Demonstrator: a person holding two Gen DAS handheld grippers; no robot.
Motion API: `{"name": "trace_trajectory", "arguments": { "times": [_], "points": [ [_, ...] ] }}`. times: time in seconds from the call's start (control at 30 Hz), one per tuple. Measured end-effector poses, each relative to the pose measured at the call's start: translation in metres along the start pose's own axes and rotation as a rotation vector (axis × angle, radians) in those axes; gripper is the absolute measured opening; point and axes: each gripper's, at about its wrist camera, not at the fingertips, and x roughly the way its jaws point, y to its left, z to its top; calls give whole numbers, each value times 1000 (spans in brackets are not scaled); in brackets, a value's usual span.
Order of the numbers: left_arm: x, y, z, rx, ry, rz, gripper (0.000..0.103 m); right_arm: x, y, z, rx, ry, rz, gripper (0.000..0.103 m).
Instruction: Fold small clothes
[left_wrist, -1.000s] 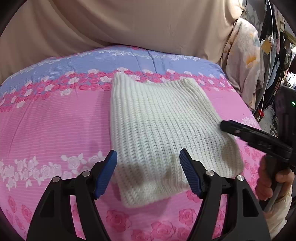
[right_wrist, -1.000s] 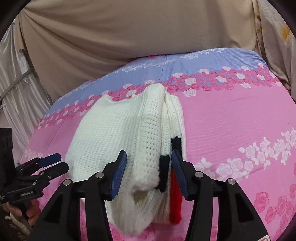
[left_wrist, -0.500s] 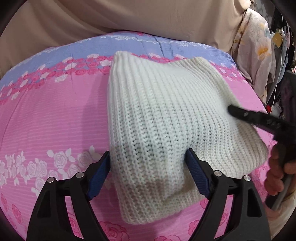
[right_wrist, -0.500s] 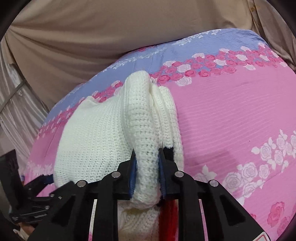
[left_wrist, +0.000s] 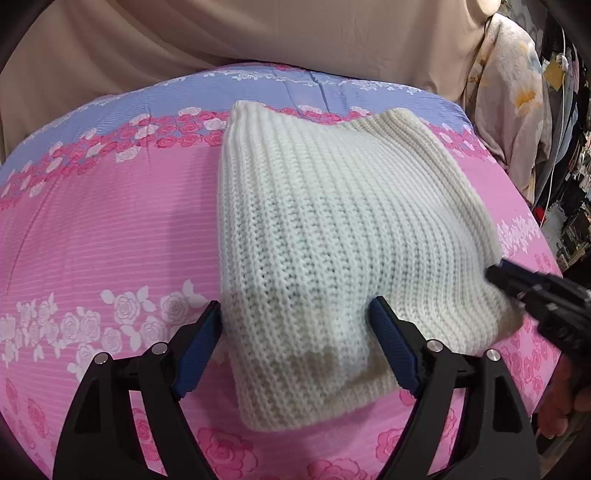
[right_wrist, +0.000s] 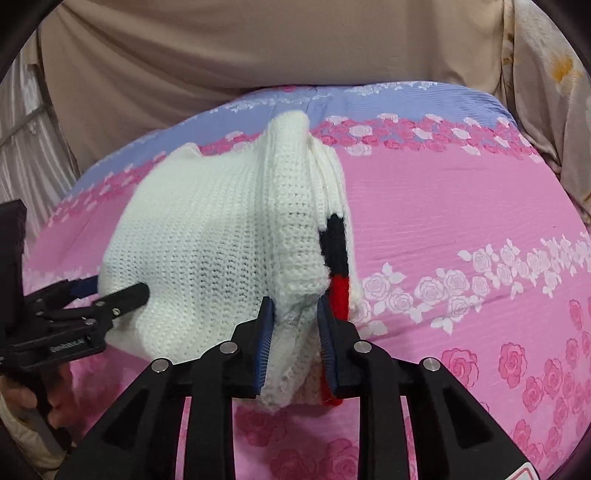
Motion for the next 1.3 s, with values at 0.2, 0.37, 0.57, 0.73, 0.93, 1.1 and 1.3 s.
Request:
{"name": "trace_trajectory", "arguments": {
  "times": [0.2,0.37,0.57,0.73,0.93,1.1,1.3],
  "points": [
    [-4,-3,-12,34,19,15,79,-7,16,-17,-100,4,-57,21],
    [2,3,-22,22,50,15,79,-10,1,-20,-18,6,-30,23],
    [2,2,-25,17,46,23,79,-37,35,-17,-141,-53,52,23],
    [-15,8,-22,-31,36,-22,79,12,16,-39,-130,52,-87,30],
    [-38,6,4,-49,-85,-17,90,-29,4,1,-35,-66,11,35],
    [-28,-10,24,-24,-104,-5,90,13,-2,39,-2,-33,17,35],
    [-19,-12,27,-22,-86,4,90,12,-18,46,91,-87,114,14]
  ]
}}
